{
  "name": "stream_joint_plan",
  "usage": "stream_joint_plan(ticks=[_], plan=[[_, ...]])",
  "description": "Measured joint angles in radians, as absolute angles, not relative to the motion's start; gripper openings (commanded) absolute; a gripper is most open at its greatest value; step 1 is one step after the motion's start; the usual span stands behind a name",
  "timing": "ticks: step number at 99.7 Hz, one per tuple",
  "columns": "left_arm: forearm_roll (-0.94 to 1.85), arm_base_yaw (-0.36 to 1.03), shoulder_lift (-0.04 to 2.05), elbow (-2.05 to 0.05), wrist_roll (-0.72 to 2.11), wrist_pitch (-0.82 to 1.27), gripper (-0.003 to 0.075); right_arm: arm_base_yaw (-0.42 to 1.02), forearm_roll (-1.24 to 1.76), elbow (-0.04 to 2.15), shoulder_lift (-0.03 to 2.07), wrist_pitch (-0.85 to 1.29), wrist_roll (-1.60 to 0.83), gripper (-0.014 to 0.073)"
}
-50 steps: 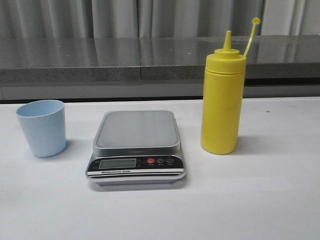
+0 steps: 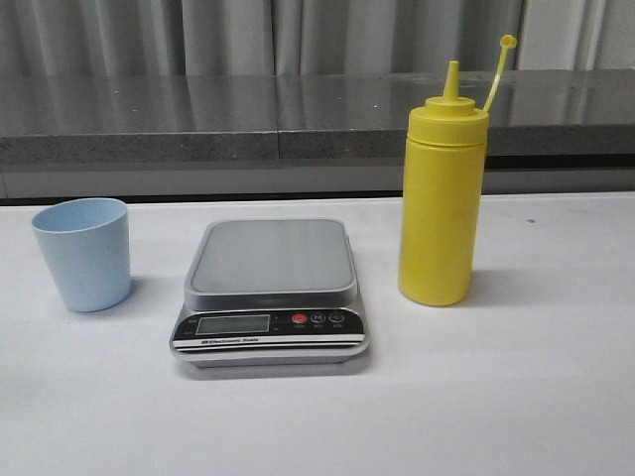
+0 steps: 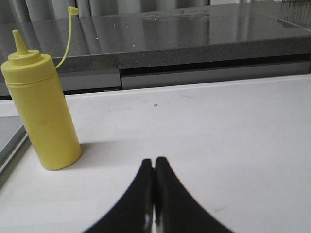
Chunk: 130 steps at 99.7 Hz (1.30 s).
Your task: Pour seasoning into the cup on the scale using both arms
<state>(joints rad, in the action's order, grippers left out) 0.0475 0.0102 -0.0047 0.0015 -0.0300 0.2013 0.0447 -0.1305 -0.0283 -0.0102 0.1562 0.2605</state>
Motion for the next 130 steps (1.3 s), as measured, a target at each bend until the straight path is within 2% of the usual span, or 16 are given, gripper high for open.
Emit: stream_joint_plan(ticks=[93,130], plan=[[0.008,0.01,-0.005,-0.006,-0.03,0.157,-0.002,0.045,-0.13,-0.028,-0.01,0.156,0.261,-0.0069],[0.01,0.01,0.06,-0.143,-0.03,0.209,-0.002,0.045,-0.13,-0.028,-0.01,0.156,0.261,-0.0069]])
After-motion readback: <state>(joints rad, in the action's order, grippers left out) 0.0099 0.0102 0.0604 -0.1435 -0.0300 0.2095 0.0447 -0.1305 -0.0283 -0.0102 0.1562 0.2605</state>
